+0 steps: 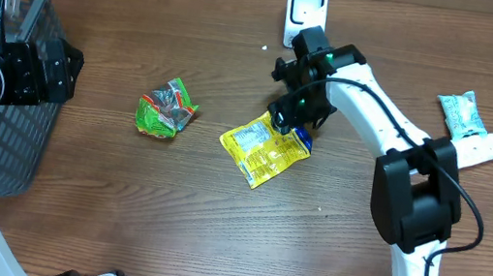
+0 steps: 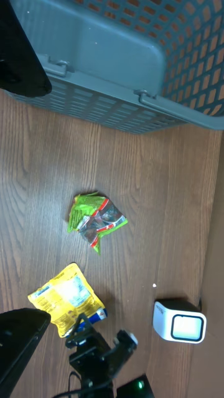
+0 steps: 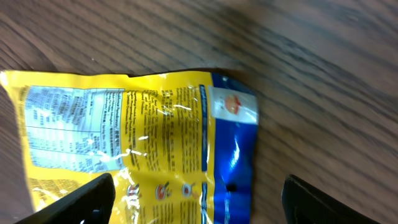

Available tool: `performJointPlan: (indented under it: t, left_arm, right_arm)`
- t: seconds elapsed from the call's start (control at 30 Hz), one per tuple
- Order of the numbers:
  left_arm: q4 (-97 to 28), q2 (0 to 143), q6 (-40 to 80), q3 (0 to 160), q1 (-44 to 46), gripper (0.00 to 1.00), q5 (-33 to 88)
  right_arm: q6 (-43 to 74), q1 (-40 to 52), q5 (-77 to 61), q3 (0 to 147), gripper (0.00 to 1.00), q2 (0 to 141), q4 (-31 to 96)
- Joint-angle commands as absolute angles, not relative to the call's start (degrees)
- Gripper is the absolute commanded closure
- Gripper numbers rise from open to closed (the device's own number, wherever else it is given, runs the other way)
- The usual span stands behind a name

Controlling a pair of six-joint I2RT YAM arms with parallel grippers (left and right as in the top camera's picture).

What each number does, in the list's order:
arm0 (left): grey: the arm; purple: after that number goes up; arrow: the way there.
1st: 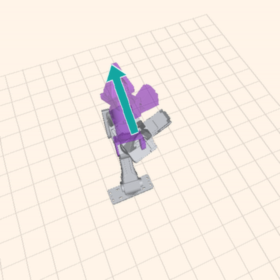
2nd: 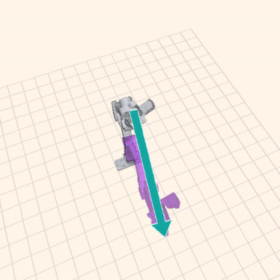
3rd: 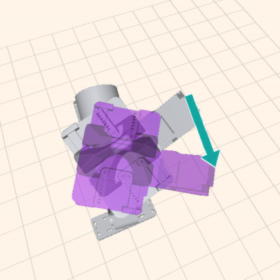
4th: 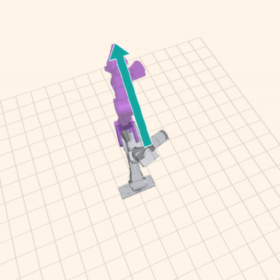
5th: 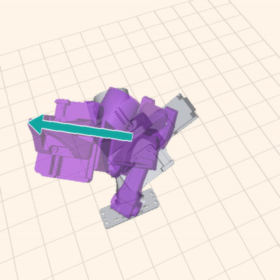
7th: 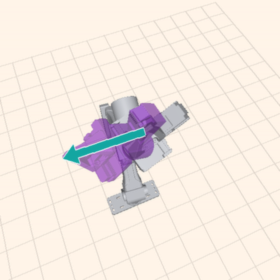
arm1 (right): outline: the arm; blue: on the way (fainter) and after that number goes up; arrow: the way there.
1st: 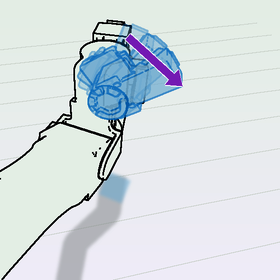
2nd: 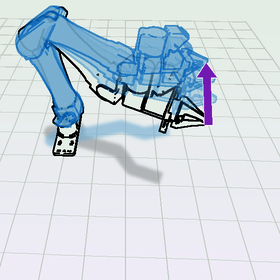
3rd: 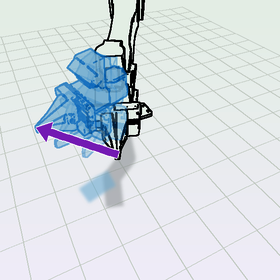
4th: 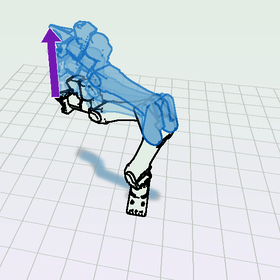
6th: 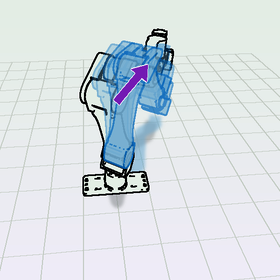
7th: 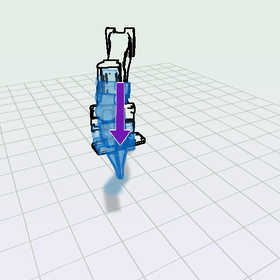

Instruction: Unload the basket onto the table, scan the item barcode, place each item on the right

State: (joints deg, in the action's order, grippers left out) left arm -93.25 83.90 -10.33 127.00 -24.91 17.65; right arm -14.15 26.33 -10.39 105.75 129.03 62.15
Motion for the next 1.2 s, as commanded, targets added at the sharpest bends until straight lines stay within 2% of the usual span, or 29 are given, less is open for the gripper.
performJointPlan:
  t: [0.0,0.27,0.47,0.5,0.57,0.63,0.87,0.9,1.0,1.17]
  left_arm:
    - [-93.17,83.99,-11.14,126.85,-25.36,0.00,18.46]
    - [-93.17,83.99,-11.14,126.85,-25.36,0.00,18.46]
    - [-93.17,83.99,-11.14,126.85,-25.39,0.00,18.46]
    - [-93.17,83.99,-11.14,126.85,-25.36,0.00,18.46]
    - [-93.17,83.99,-11.14,126.85,-25.36,0.00,18.46]
    - [-93.17,83.99,-11.14,126.85,-25.36,0.00,18.46]
    - [-93.17,83.99,-11.14,126.85,-25.36,0.00,18.46]
    - [-93.17,83.99,-11.14,126.85,-25.36,0.00,18.46]
    - [-93.17,83.99,-11.16,126.85,-25.36,0.00,18.46]
    - [-93.17,83.99,-11.14,126.85,-25.39,0.00,18.46]
  right_arm:
    - [-18.70,28.03,-12.05,106.83,0.13,131.41,61.82]
    - [-18.57,29.71,-10.11,105.14,0.10,133.05,61.34]
    - [-17.82,30.50,-8.88,99.53,0.14,133.08,58.72]
    - [-16.40,30.68,-7.01,98.80,0.18,133.08,58.13]
    - [-14.39,30.92,-3.20,98.76,0.36,133.08,58.13]
    - [-12.93,31.07,-0.05,98.56,0.50,133.08,58.22]
    - [-8.97,31.11,1.80,98.52,0.67,133.58,58.17]
    - [-8.38,31.11,1.96,98.52,0.72,133.69,58.19]
    - [-5.85,30.98,0.71,98.52,0.96,133.75,59.18]
    - [-5.69,29.61,-7.86,100.27,0.96,133.73,63.88]
